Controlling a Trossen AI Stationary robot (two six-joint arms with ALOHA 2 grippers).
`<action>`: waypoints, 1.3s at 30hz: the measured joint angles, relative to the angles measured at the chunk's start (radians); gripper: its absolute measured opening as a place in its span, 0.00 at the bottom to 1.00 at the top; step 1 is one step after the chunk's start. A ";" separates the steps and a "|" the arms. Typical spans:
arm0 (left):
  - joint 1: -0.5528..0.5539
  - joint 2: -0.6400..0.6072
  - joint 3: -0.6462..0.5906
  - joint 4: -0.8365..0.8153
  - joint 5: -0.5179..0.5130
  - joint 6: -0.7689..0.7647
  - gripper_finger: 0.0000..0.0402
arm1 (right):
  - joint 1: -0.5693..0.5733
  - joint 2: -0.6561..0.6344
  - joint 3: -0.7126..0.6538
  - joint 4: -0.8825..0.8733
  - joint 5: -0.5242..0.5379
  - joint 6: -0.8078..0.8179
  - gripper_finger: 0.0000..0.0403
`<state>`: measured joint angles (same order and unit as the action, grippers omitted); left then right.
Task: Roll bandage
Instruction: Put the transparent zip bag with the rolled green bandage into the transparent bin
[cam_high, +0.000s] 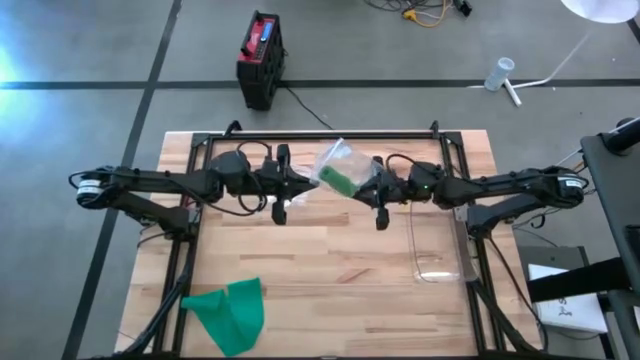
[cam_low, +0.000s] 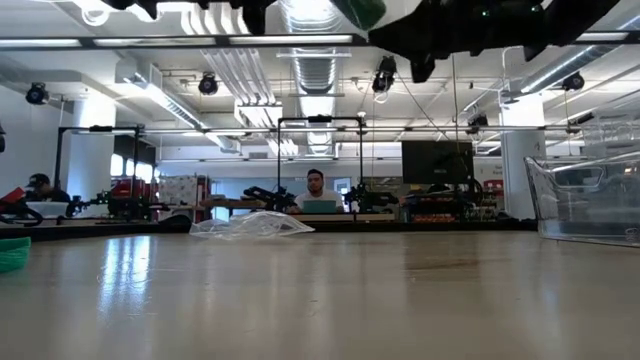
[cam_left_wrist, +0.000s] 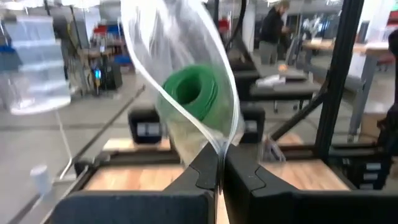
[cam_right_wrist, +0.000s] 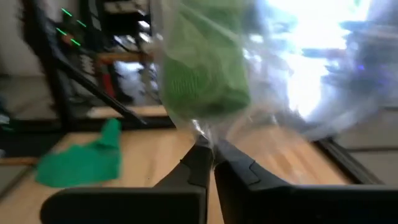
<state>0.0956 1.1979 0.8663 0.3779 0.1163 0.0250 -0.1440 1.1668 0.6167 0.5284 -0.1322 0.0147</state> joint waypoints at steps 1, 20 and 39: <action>0.000 -0.011 0.002 -0.036 -0.002 0.000 0.00 | 0.000 -0.026 0.000 -0.043 0.023 -0.012 0.01; 0.000 -0.048 0.074 -0.267 -0.010 0.023 0.00 | 0.000 -0.200 -0.001 -0.302 0.110 -0.105 0.25; -0.048 -0.045 0.140 -0.488 0.243 -0.035 0.00 | -0.001 0.098 0.000 0.034 0.099 -0.089 0.53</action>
<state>0.0475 1.1528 1.0061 -0.1103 0.3592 -0.0097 -0.1448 1.2649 0.6169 0.5624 -0.0334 -0.0747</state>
